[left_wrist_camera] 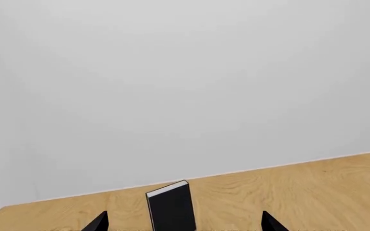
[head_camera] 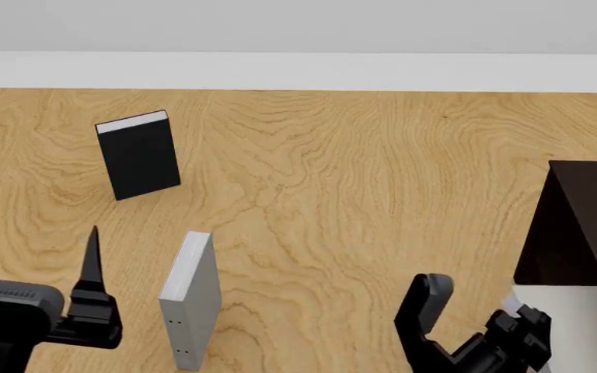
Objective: Pick up the book on the right and place it on the cabinet shelf.
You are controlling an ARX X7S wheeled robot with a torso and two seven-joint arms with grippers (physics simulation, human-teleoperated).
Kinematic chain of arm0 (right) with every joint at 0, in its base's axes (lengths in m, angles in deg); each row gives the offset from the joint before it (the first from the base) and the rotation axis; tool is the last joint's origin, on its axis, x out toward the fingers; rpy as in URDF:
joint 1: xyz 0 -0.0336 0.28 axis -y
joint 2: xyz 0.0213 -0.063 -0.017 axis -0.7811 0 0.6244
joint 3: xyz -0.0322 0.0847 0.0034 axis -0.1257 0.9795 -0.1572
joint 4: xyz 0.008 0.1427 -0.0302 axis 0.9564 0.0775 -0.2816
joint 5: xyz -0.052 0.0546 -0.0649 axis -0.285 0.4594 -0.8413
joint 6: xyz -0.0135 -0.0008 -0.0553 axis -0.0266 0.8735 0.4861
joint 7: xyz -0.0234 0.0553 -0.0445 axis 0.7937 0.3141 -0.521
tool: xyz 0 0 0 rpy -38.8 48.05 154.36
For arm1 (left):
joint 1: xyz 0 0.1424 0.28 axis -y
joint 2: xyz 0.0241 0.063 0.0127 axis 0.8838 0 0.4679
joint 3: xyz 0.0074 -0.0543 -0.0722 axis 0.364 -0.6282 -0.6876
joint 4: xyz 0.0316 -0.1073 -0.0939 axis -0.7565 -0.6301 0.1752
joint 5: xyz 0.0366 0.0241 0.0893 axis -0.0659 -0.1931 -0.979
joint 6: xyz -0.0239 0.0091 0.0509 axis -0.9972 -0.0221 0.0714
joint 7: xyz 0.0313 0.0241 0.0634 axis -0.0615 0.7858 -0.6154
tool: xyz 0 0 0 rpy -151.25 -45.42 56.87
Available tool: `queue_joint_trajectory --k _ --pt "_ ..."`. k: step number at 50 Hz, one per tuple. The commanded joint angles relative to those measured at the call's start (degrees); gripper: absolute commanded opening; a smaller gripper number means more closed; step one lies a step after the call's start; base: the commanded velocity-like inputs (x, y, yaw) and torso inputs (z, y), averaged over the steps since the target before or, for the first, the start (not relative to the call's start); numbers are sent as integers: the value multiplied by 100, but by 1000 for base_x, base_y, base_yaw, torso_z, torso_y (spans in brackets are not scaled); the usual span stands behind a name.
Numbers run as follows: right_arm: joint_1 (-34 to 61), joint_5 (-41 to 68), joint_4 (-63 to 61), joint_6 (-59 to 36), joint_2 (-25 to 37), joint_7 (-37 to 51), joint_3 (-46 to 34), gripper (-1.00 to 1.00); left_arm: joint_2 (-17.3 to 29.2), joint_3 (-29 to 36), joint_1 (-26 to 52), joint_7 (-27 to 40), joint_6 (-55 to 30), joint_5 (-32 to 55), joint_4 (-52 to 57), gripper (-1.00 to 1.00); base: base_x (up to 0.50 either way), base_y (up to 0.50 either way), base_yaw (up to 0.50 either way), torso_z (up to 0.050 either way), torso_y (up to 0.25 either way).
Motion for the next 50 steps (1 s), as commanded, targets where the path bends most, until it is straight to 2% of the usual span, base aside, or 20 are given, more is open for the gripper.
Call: queue_joint_trajectory --k 1,26,38,44,45,50 --pt "-59 -1195 44 -136 95 -190 56 -100 -8 84 36 -2 61 -53 -143 100 0 0 0 0 0" --pt "-231 -1447 44 215 512 -408 324 -100 -74 379 179 35 215 -304 -670 100 0 0 0 0 1" --pt "-349 -1433 44 335 697 -428 371 -100 -241 643 507 10 352 -507 -1357 100 0 0 0 1 2" --pt "-430 -1471 44 518 674 -488 346 -100 -228 673 501 12 293 -498 -1266 100 0 0 0 0 2" --pt "-397 -1495 44 559 650 -520 303 100 -219 658 495 13 288 -485 -1250 100 0 0 0 0 0" --pt "-354 -1479 44 610 625 -554 283 100 -204 624 477 25 262 -443 -1184 100 0 0 0 0 0"
